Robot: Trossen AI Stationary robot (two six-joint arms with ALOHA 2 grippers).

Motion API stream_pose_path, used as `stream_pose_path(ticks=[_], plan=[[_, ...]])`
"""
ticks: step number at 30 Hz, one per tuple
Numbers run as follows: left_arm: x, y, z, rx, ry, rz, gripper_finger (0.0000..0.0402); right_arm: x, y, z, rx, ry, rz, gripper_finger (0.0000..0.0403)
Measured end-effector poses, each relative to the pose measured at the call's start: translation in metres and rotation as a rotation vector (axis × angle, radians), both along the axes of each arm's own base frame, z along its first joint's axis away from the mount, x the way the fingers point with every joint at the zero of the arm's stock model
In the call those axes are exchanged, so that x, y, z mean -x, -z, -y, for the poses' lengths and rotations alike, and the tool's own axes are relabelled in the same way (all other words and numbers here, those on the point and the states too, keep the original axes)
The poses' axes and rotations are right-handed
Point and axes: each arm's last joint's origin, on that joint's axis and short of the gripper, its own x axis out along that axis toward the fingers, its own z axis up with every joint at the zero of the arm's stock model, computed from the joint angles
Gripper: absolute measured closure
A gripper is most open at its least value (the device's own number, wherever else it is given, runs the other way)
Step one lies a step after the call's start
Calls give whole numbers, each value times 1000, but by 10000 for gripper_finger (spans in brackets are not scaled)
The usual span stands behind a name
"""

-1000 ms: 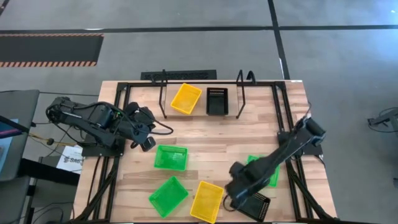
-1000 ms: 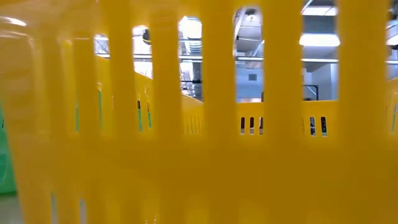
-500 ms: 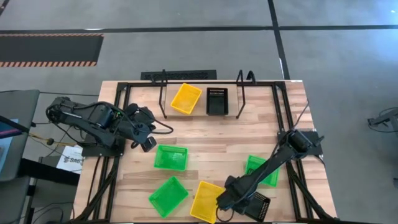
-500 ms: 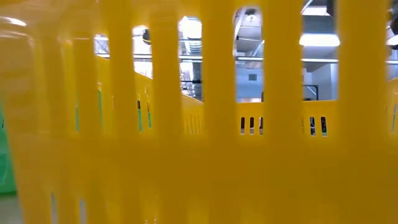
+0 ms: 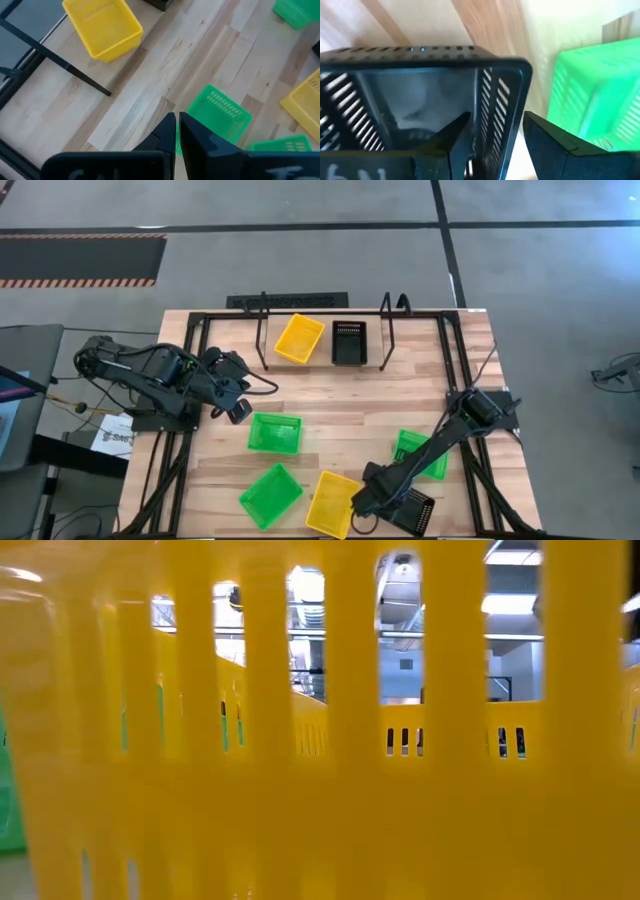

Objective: Stack baskets on shelf by color
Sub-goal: Stack the black bin on the top of the other black bins on the shelf

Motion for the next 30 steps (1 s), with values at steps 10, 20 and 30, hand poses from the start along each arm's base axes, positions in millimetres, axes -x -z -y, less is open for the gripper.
stream_pose_path(ticks=[10, 20, 30], plan=[[-2, -1, 1, 9, 0, 28, 391, -6, 3, 6, -83, 22, -28, 348], [-3, -1, 1, 11, 0, 36, 391, -26, -44, 25, -38, -9, 9, 394], [-3, -2, 1, 12, 0, 38, 391, -18, -179, 101, 365, 199, 598, 400]])
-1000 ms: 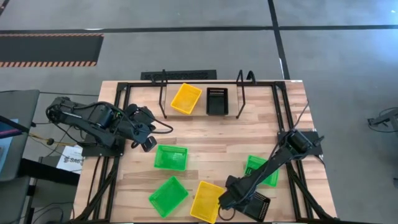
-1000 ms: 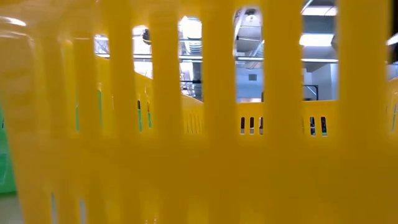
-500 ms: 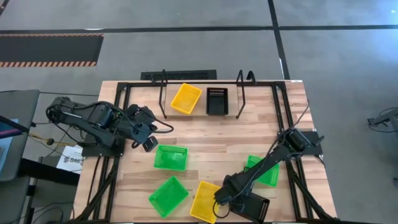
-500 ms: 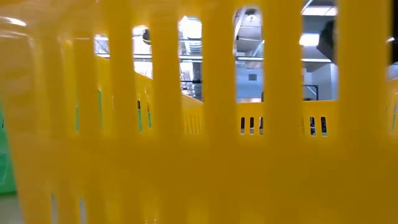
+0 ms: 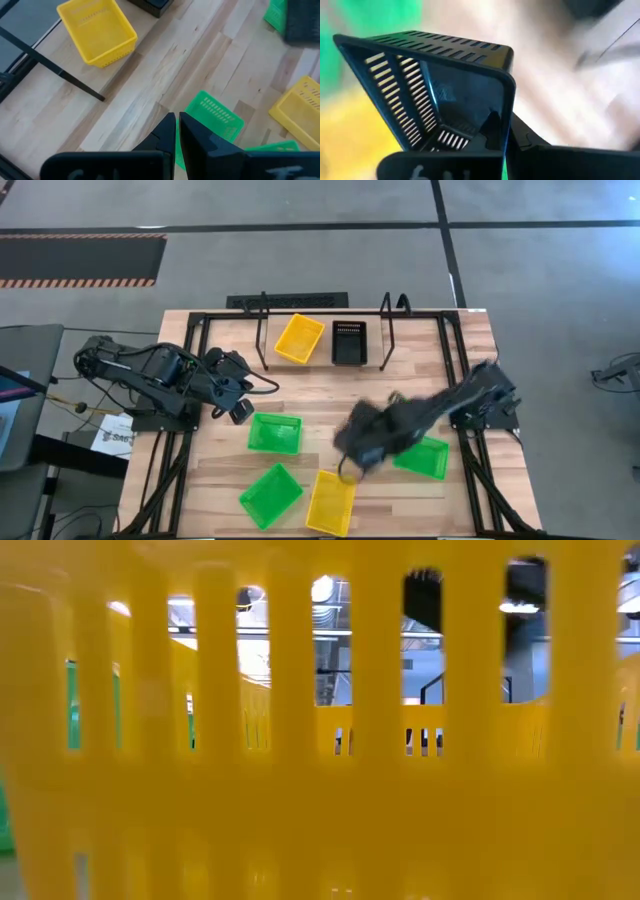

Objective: Stack baskets on shelf by color
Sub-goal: Stack the black bin on the top of the other black bins on the shelf

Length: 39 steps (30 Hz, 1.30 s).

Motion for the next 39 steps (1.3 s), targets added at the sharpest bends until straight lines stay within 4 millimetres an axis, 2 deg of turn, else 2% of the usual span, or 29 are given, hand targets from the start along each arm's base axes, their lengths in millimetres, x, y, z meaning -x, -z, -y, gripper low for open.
stream_pose_path(ticks=[6, 10, 14, 21, 27, 33, 39], plan=[[0, 0, 0, -2, 0, -4, 391, 27, -63, 59, 203, 192, 381, 400], [0, 0, 0, -3, 0, -5, 391, 35, -83, 95, 253, 286, 476, 400], [1, 0, 0, -4, 2, -6, 391, 38, -93, 133, 282, 392, 513, 400], [1, 0, 0, -4, 3, -7, 391, 23, -84, 200, 167, 480, 492, 400], [1, 0, 0, -3, 3, -7, 391, -3, -64, 250, -96, 399, 529, 400], [1, 0, 0, 13, 12, -13, 391, -13, -51, 272, -210, 360, 537, 400], [1, 1, 0, 15, 20, -18, 391, -4, -31, 269, -251, 371, 466, 400]])
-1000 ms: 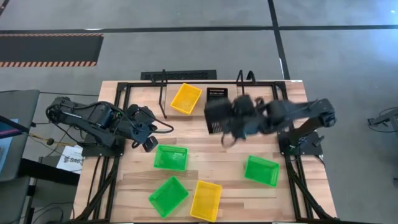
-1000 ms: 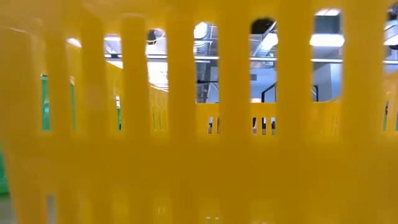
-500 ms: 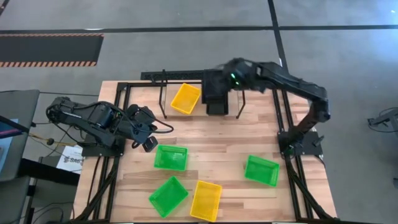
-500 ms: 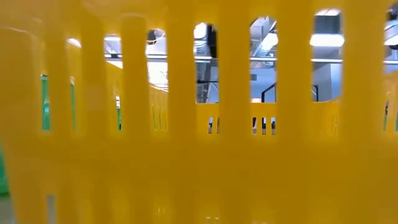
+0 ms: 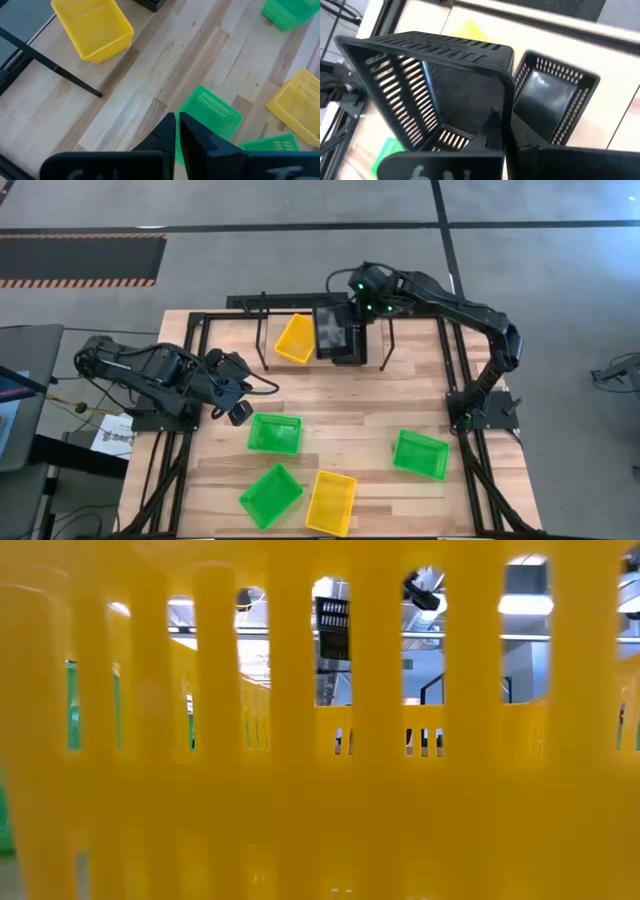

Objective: Stack baskets on shelf by color
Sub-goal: Stack the black bin on the top of the other black bins on the shelf

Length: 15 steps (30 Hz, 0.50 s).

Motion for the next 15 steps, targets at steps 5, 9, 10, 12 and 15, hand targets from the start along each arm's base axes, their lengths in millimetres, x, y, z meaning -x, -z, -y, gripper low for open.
stream_pose_path(ticks=[5, 9, 10, 12, 15], plan=[[0, 0, 0, -10, 17, -7, 391, 23, 14, -8, -28, 41, 42, 400], [0, 0, 0, -10, 17, -6, 391, 38, 31, -10, -81, 65, 160, 401], [0, 0, 0, -10, 17, -7, 391, 42, 34, -10, -96, 72, 188, 401], [0, 0, 0, -10, 17, -6, 391, 49, 44, -9, -122, 82, 203, 401], [0, 0, 0, -10, 17, -7, 391, 57, 59, -7, -160, 100, 153, 401]])
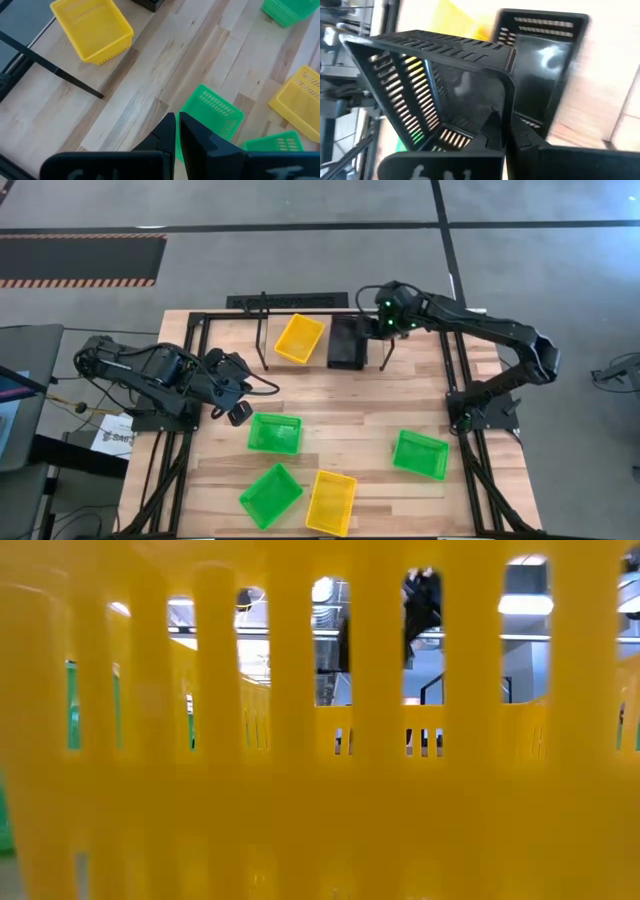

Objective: Stack baskets on shelf by color
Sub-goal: Stack the black bin on the top of the other black bins on the shelf

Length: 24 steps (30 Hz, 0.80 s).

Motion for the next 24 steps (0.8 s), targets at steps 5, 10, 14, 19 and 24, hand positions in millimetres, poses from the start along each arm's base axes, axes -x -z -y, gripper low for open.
stream_pose_path(ticks=[5, 10, 14, 19, 24], plan=[[0, 0, 0, -6, 9, -3, 391, 8, 1, 11, -19, -27, 6, 401], [0, 0, 0, -6, 9, -3, 391, 11, 8, 26, -41, -36, -15, 401], [0, 0, 0, -7, 8, -2, 391, 7, 25, 37, -92, -69, -56, 401], [0, 0, 0, -10, 6, 0, 391, 0, 46, 53, -146, -123, -79, 401], [0, 0, 0, -9, 4, 1, 391, 0, 61, 65, -154, -144, -120, 401]])
